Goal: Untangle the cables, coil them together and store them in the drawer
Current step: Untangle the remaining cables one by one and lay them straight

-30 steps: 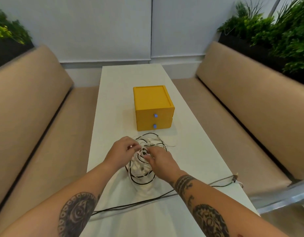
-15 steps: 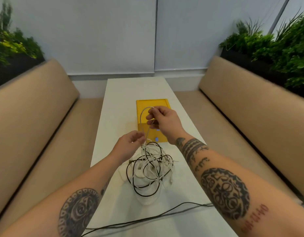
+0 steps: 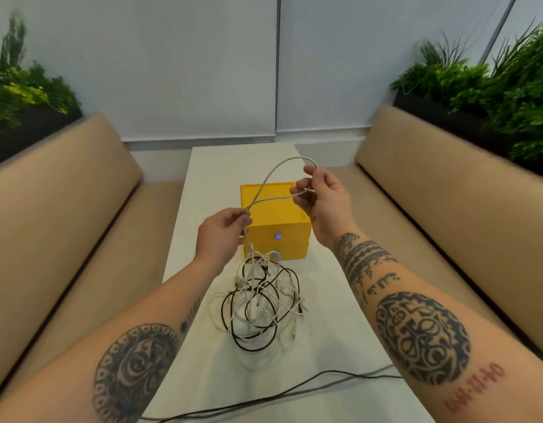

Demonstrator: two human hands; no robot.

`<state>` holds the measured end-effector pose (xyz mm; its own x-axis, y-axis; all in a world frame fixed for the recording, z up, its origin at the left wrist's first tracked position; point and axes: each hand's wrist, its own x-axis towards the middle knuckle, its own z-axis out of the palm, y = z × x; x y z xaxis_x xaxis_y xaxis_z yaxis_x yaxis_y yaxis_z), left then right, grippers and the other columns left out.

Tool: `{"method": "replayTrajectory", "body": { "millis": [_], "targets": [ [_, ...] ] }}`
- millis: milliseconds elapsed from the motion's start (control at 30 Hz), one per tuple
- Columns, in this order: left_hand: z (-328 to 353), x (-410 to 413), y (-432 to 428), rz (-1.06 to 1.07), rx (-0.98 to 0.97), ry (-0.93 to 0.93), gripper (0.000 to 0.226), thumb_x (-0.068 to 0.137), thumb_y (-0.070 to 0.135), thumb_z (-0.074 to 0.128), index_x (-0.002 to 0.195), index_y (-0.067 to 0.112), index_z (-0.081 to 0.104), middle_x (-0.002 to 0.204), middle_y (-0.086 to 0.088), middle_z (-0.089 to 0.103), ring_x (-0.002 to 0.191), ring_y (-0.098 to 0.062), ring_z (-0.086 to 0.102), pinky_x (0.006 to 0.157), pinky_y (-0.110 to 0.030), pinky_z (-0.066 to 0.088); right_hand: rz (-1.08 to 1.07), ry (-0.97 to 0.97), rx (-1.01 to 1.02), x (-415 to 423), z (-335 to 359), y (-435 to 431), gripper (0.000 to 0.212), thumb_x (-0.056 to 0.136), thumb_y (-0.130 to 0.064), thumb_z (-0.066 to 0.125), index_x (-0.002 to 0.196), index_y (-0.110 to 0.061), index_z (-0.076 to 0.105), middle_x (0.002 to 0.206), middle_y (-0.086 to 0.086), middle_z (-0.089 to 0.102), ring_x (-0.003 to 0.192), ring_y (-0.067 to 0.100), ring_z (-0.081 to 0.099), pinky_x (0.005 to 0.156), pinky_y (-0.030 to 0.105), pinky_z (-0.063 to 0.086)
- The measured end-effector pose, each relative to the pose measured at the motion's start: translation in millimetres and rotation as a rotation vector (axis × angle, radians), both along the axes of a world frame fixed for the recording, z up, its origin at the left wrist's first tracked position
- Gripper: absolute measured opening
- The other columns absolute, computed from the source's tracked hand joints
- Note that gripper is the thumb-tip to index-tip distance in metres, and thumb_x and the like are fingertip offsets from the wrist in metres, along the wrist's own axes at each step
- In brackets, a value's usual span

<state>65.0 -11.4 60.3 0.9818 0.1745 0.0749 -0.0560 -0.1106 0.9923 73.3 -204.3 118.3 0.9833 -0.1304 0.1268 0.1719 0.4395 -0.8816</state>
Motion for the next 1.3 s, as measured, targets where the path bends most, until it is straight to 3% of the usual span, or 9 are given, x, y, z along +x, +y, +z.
{"method": "replayTrajectory", "body": {
  "millis": [200, 300, 400, 533, 667, 800, 933, 1100, 1300],
  "targets": [
    [25, 4, -12, -0.009, 0.059, -0.085, 0.016, 0.093, 0.015, 0.065, 0.086, 0.028, 0.072, 0.087, -0.004, 0.075, 0.070, -0.016, 0.067, 0.066, -0.031, 0.061, 0.071, 0.269, -0.219, -10, -25, -4, 0.048, 0.105, -0.052, 0.031, 0.123, -0.020, 0.061, 0.106, 0.003, 0.074, 0.089, 0.020, 0.068, 0.069, 0.034, 0.056],
    [34, 3, -16, -0.025, 0.068, -0.103, 0.015, 0.095, 0.019, 0.065, 0.086, 0.028, 0.072, 0.084, -0.001, 0.075, 0.069, -0.016, 0.068, 0.065, -0.031, 0.061, 0.098, 0.276, -0.415, -21, -38, 6, 0.039, 0.105, -0.042, 0.037, 0.129, -0.022, 0.059, 0.115, 0.000, 0.071, 0.099, 0.019, 0.065, 0.074, 0.034, 0.055],
    [44, 0, -20, -0.057, 0.036, -0.110, 0.011, 0.095, 0.019, 0.065, 0.090, 0.026, 0.072, 0.085, -0.002, 0.075, 0.070, -0.017, 0.069, 0.064, -0.031, 0.061, 0.159, 0.148, -0.738, -24, -50, 16, 0.033, 0.101, -0.030, 0.053, 0.132, -0.021, 0.061, 0.127, -0.001, 0.066, 0.114, 0.018, 0.062, 0.092, 0.038, 0.052],
    [51, -2, -23, -0.110, 0.023, -0.107, 0.006, 0.093, 0.019, 0.068, 0.092, 0.021, 0.074, 0.085, -0.004, 0.076, 0.069, -0.018, 0.070, 0.060, -0.030, 0.058, 0.218, 0.106, -0.981, -26, -60, 33, 0.031, 0.096, -0.029, 0.063, 0.124, -0.016, 0.067, 0.122, -0.001, 0.069, 0.111, 0.015, 0.063, 0.094, 0.033, 0.051],
    [52, -3, -19, -0.113, 0.011, -0.093, 0.014, 0.092, 0.023, 0.069, 0.104, 0.020, 0.074, 0.089, 0.002, 0.076, 0.075, -0.018, 0.073, 0.061, -0.027, 0.057, 0.130, 0.071, -0.941, -23, -60, 41, 0.015, 0.095, -0.027, 0.064, 0.106, -0.021, 0.074, 0.092, -0.007, 0.071, 0.088, 0.013, 0.064, 0.083, 0.034, 0.052],
    [39, -5, -6, -0.134, 0.079, -0.057, 0.024, 0.098, 0.031, 0.059, 0.118, 0.026, 0.070, 0.100, 0.010, 0.075, 0.082, -0.007, 0.070, 0.069, -0.023, 0.052, 0.078, 0.030, -0.869, -19, -49, 42, 0.013, 0.094, -0.029, 0.063, 0.087, -0.027, 0.074, 0.079, 0.004, 0.073, 0.074, 0.022, 0.067, 0.080, 0.046, 0.057],
    [18, -9, 0, -0.163, 0.121, -0.004, 0.015, 0.097, 0.028, 0.060, 0.106, 0.031, 0.071, 0.099, 0.009, 0.074, 0.086, -0.009, 0.069, 0.075, -0.025, 0.047, 0.089, 0.057, -0.695, -14, -44, 43, 0.013, 0.091, -0.026, 0.065, 0.086, -0.022, 0.076, 0.072, 0.011, 0.069, 0.069, 0.027, 0.063, 0.079, 0.056, 0.057],
    [12, -12, -2, -0.184, 0.230, -0.017, 0.014, 0.094, 0.022, 0.064, 0.105, 0.026, 0.073, 0.090, 0.010, 0.075, 0.084, -0.005, 0.068, 0.074, -0.020, 0.046, 0.123, 0.099, -0.495, -12, -30, 40, 0.012, 0.096, -0.015, 0.064, 0.102, -0.009, 0.073, 0.084, 0.008, 0.072, 0.075, 0.024, 0.067, 0.073, 0.033, 0.059],
    [25, -10, -1, -0.203, 0.236, -0.051, 0.012, 0.093, 0.031, 0.068, 0.103, 0.027, 0.073, 0.096, 0.011, 0.075, 0.092, -0.002, 0.068, 0.080, -0.020, 0.048, 0.171, 0.098, -0.314, -14, -11, 32, 0.009, 0.096, -0.013, 0.064, 0.094, -0.007, 0.071, 0.091, 0.009, 0.069, 0.078, 0.022, 0.069, 0.071, 0.027, 0.058]
  ]
}}
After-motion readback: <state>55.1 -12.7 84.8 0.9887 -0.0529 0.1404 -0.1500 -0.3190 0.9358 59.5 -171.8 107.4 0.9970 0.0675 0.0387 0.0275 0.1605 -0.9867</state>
